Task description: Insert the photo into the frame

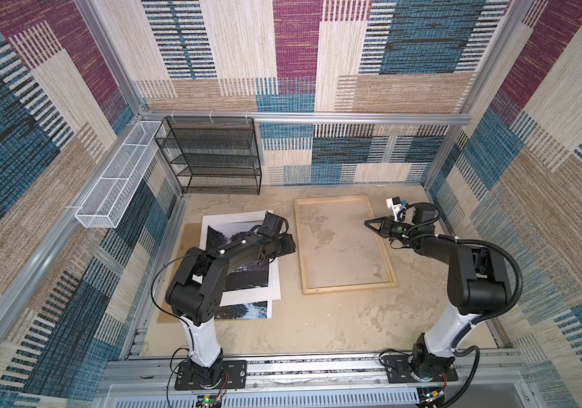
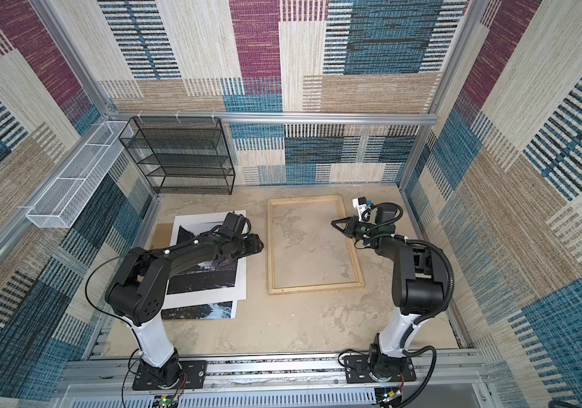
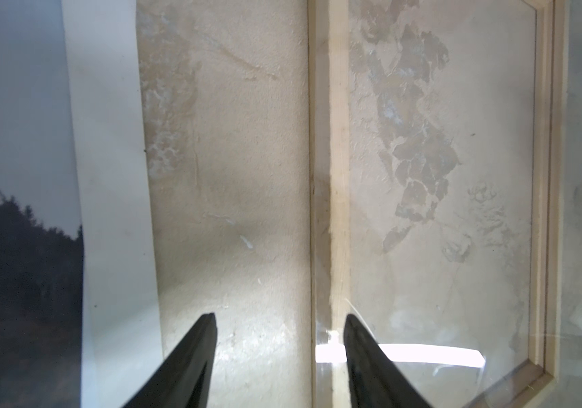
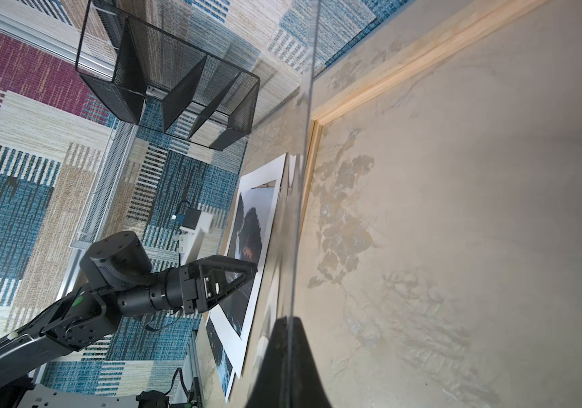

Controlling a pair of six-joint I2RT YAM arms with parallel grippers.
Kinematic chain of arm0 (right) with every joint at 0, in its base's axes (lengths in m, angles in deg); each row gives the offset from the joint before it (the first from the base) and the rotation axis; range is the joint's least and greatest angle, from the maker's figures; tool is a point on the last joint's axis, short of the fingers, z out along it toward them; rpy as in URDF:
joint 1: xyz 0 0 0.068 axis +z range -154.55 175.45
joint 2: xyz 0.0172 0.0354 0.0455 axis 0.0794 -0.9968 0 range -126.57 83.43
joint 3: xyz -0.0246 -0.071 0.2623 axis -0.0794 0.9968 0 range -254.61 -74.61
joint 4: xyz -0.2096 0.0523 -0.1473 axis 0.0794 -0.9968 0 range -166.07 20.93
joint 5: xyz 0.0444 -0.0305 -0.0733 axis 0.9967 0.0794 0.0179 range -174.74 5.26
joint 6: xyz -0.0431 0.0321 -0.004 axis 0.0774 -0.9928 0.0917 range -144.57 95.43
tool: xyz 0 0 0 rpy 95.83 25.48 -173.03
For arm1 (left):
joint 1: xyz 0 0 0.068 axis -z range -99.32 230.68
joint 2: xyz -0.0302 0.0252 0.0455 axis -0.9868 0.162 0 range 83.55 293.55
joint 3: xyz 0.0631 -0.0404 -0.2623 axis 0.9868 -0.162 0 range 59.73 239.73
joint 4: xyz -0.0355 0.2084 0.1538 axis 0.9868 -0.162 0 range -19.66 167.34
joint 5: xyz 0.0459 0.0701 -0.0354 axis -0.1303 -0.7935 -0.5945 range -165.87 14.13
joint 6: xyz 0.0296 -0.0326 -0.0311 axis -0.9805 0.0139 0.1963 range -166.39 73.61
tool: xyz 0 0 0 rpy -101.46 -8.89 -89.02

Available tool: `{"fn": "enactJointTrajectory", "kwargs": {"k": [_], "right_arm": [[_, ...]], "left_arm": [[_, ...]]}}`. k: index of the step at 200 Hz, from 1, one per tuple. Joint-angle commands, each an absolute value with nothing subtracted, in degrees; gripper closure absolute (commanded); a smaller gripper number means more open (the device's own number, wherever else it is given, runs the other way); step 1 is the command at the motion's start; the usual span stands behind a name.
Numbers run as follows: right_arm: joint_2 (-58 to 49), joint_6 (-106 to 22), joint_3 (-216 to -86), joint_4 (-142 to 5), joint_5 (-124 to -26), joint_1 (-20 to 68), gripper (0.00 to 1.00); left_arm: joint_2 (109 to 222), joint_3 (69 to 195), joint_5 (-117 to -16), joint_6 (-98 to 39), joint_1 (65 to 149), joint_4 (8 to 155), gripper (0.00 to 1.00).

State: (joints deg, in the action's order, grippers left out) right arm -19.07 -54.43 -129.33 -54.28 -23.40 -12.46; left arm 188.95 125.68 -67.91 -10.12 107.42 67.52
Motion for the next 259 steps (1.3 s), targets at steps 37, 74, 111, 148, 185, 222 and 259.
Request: {"fn": "enactJointTrajectory", "kwargs": {"k": [37, 74, 111, 148, 185, 222, 259], "right_arm": [[-23.1, -48.8, -131.2, -57.4, -22.7, -12.6, 1.0], [-24.2, -47.4, -131.9, -59.1, -24.3, -12.7, 1.0], [-25.5, -47.6, -132.3, -58.9, -24.8, -13.4, 1.0], [-26.8, -48.6, -132.2, -57.2, -24.5, -14.3, 1.0], [-28.0, -50.4, -131.0, -53.9, -24.1, -15.0, 1.0], [-28.7, -52.0, -129.6, -51.1, -23.7, -16.0, 1.0], [-28.7, -53.0, -128.2, -48.8, -22.9, -16.8, 1.0]], "left_arm": [[188.5, 125.3, -69.6, -8.2, 109.8, 69.9, 0.4], [188.8, 125.4, -71.2, -7.9, 110.6, 69.7, 0.4], [188.7, 125.7, -74.5, -7.6, 110.7, 66.9, 0.41], [187.9, 125.4, -75.3, -7.8, 110.7, 66.5, 0.41], [188.0, 125.5, -75.1, -7.7, 110.7, 66.6, 0.41], [188.3, 125.8, -75.1, -7.6, 110.7, 66.3, 0.43], [188.6, 126.1, -74.7, -7.7, 110.7, 65.9, 0.46]]}}
